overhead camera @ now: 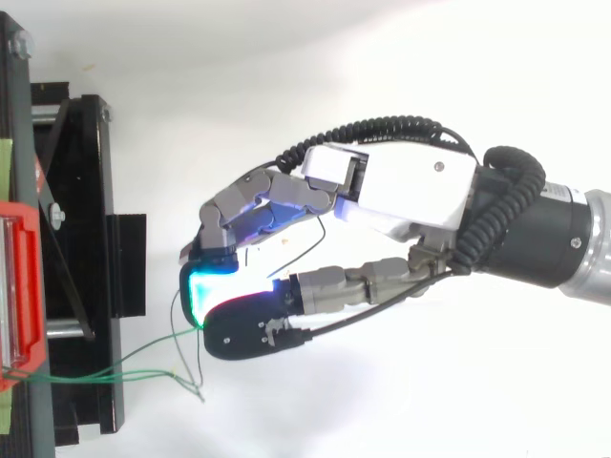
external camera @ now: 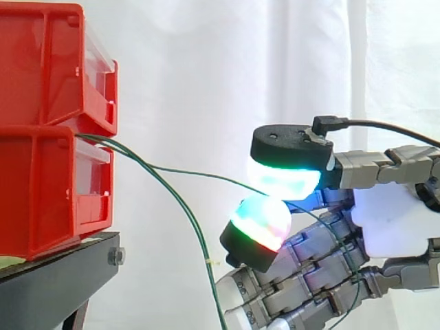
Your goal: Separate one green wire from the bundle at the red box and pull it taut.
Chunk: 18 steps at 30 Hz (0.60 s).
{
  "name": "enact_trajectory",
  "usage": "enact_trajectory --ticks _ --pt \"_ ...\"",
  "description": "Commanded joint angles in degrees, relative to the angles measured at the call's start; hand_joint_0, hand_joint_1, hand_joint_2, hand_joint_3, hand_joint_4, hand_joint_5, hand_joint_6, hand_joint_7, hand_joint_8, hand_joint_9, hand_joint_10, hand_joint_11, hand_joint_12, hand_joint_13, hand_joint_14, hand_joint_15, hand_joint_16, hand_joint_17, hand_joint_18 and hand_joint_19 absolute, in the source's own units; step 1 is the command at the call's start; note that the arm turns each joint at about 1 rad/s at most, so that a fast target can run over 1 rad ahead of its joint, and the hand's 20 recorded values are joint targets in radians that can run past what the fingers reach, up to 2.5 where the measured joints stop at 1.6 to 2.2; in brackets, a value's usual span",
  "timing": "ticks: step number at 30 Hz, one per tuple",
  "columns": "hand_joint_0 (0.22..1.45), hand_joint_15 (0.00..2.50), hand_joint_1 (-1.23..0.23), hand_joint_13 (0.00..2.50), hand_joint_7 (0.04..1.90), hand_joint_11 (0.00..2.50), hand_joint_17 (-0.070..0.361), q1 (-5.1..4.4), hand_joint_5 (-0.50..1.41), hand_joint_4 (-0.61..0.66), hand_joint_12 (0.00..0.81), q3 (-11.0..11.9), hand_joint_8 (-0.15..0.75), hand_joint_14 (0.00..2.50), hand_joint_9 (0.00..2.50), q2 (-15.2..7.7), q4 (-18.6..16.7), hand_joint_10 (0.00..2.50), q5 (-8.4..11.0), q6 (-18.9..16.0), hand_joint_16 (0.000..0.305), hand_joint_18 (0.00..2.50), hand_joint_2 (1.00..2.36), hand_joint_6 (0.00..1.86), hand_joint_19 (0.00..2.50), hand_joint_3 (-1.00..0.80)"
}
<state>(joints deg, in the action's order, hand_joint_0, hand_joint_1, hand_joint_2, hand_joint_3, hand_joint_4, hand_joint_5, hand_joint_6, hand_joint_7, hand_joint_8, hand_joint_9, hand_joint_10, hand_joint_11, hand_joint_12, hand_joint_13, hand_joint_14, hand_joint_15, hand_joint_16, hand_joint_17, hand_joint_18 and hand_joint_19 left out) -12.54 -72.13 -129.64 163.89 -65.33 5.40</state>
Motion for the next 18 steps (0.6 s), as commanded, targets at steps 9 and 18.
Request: enact_trajectory --ticks 9,18 --pt "0.63 0.15 -0.79 0.58 1.22 0.16 0.114 -0.38 -0.15 -0.13 0.334 0.0 0.266 0.00 0.67 0.0 0.0 0.00 0.11 0.1 0.050 0.65 1.01 0.90 0.24 -0.02" --pt "0.63 0.16 -0.79 0.61 1.22 0.19 0.112 -0.38 -0.15 -0.14 0.336 0.0 0.271 0.00 0.70 0.0 0.0 0.00 0.11 0.1 0.050 0.67 1.01 0.90 0.25 -0.02"
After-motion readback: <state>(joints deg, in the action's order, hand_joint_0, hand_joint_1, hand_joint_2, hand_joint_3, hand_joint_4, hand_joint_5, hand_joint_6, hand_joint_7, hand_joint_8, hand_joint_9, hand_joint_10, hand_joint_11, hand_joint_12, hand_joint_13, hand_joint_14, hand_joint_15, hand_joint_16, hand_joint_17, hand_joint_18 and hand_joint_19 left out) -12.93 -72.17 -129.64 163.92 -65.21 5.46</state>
